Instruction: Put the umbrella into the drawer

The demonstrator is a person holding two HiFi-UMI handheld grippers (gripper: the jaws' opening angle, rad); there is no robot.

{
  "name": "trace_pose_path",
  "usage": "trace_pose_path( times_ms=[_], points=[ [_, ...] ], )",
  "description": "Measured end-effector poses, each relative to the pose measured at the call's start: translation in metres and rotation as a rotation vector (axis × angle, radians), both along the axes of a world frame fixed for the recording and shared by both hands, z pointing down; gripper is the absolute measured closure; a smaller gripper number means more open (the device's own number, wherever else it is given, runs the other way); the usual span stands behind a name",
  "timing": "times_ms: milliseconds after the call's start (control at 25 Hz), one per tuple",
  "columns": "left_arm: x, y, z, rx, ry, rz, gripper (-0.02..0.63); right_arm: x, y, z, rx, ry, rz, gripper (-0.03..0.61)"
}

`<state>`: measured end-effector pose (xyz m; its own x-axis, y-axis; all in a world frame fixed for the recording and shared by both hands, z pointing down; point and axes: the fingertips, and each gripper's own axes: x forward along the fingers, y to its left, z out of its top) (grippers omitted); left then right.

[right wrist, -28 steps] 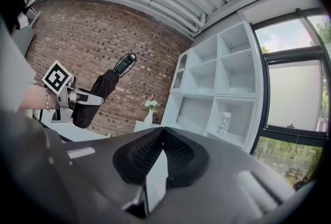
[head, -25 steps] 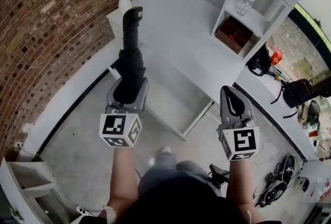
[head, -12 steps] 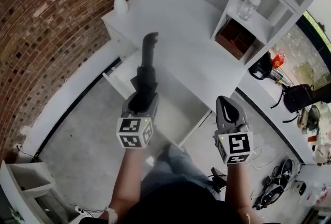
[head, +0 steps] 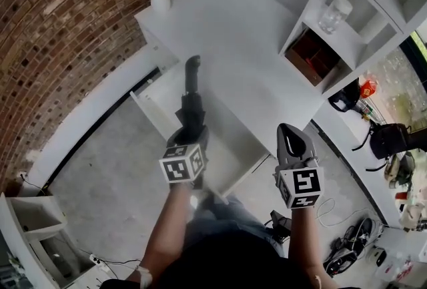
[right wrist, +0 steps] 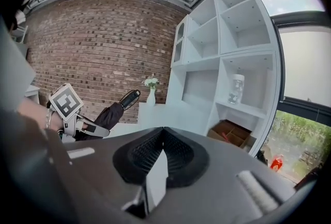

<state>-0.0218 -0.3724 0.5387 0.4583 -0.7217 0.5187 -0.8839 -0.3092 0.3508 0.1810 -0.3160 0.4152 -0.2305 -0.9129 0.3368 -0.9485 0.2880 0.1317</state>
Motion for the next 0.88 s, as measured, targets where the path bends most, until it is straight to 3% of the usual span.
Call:
trace_pose_path(
  times_ms=[400,880],
  points=[
    [0.014,-0.009,0.073,-0.277,0.072,-0.164,0.376,0.019,-0.027,0.027,-0.064,-0.02,-0.035,0.575],
    [0.025,-0.011,0.147,-0.509,0.104,-0.272,0.374,0.028,-0.046,0.052,-0.125,-0.012,-0.063,0.575]
  ],
)
